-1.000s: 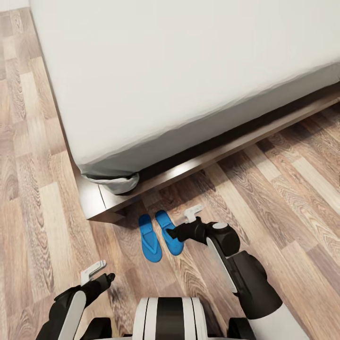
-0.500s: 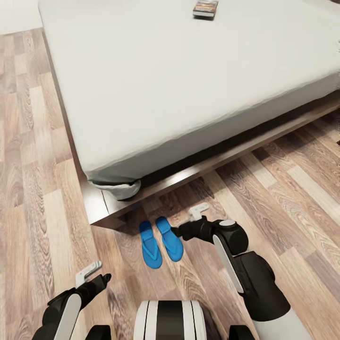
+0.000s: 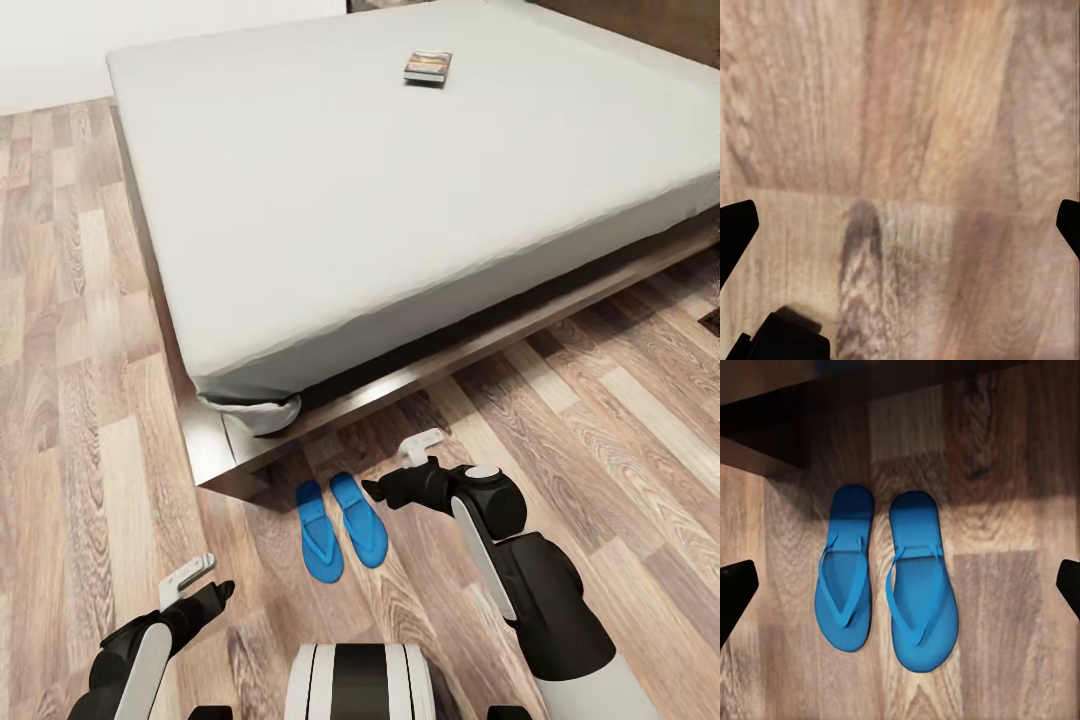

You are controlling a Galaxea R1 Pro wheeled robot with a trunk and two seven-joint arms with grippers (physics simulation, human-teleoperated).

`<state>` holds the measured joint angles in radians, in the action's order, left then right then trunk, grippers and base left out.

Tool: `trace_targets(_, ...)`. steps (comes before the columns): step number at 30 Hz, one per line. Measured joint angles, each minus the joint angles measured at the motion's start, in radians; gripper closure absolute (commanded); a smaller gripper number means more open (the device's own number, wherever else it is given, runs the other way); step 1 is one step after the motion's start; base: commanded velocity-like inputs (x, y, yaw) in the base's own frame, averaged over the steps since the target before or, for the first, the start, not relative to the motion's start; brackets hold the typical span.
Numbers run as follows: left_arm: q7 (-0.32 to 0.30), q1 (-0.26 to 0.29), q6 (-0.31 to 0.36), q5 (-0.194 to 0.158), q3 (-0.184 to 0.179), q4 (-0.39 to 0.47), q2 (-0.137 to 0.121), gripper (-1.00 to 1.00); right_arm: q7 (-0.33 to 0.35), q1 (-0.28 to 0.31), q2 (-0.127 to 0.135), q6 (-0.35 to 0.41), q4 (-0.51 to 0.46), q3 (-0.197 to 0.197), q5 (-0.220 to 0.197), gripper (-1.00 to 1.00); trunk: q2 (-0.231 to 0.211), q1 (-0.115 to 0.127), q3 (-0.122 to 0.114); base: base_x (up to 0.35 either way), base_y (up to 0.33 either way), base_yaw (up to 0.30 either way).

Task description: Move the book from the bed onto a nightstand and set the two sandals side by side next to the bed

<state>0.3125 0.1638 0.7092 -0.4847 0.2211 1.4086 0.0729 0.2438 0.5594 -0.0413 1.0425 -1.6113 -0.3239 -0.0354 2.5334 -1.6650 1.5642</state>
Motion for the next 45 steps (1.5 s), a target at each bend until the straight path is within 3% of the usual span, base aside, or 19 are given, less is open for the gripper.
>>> trace_targets(15, -0.001, 0.0, -0.002, -0.002, 0.0, 0.001, 0.0, -1.0, 0.0, -0.001, 0.0, 0.0, 0.0, 0.003, 0.0, -1.0, -0.004, 0.007, -0.058, 0.0, 0.0, 0.0)
trace_targets(26, -0.001, 0.0, -0.003, -0.003, -0.001, 0.003, 0.0, -1.0, 0.0, -0.003, 0.0, 0.0, -0.001, 0.036, 0.0, -1.0, -0.006, 0.012, -0.101, 0.0, 0.0, 0.0)
trace_targets(45, 0.003, 0.0, -0.003, 0.001, 0.0, -0.002, 0.0, -1.0, 0.0, -0.003, 0.0, 0.0, -0.001, 0.038, 0.0, -1.0, -0.011, 0.02, -0.174, 0.0, 0.0, 0.0)
